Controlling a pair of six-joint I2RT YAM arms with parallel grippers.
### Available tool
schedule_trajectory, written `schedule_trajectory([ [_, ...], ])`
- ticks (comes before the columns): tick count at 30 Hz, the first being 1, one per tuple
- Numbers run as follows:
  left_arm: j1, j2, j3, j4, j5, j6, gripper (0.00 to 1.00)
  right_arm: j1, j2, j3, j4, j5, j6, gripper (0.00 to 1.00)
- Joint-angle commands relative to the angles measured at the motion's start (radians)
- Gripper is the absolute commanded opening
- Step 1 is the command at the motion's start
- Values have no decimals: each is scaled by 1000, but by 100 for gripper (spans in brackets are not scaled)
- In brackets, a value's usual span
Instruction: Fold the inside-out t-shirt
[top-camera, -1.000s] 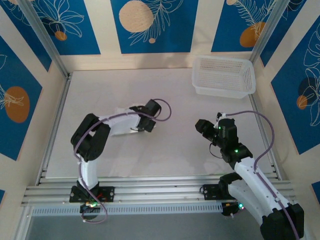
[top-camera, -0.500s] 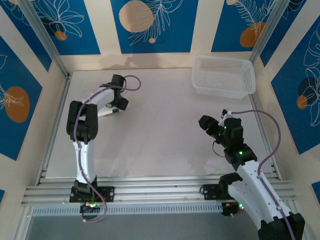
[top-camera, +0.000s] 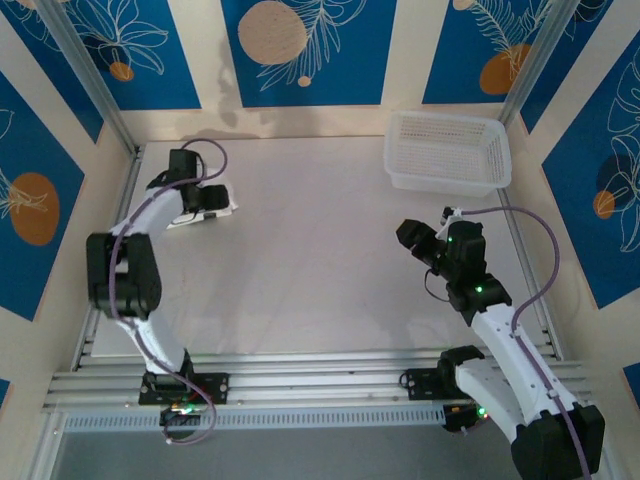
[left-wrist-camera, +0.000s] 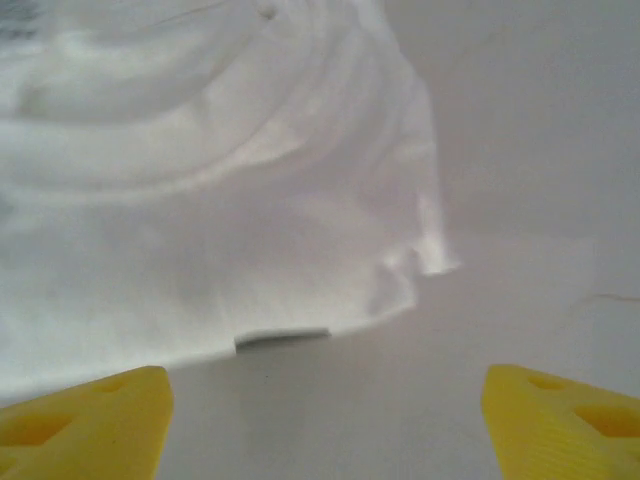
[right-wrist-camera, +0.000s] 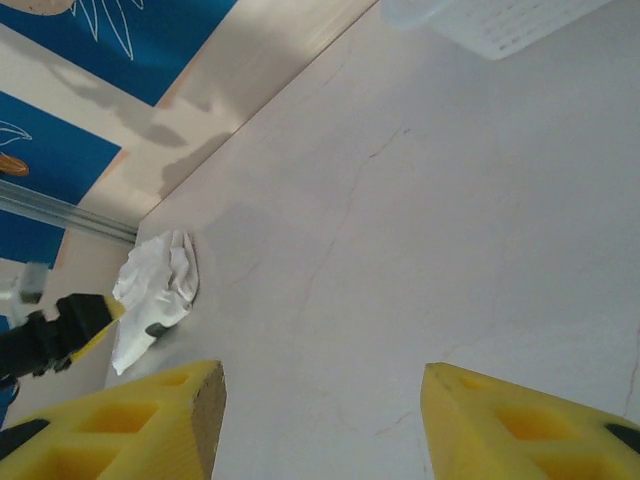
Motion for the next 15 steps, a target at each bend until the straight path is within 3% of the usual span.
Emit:
schedule_trajectory([
  [1, -2, -77, -123, 123, -25, -386, 76, -2, -15, -21, 46, -31, 31, 54],
  [6, 37, -73, -195, 181, -115, -673, 70, -2, -41, -29, 26, -17, 29, 54],
  [11, 101, 100, -90, 239, -16, -745, 70, -4, -70, -22, -6, -10, 25, 54],
  [15, 112, 208, -16, 260, -49, -794, 69, -6, -95, -16, -28, 9, 24, 54],
])
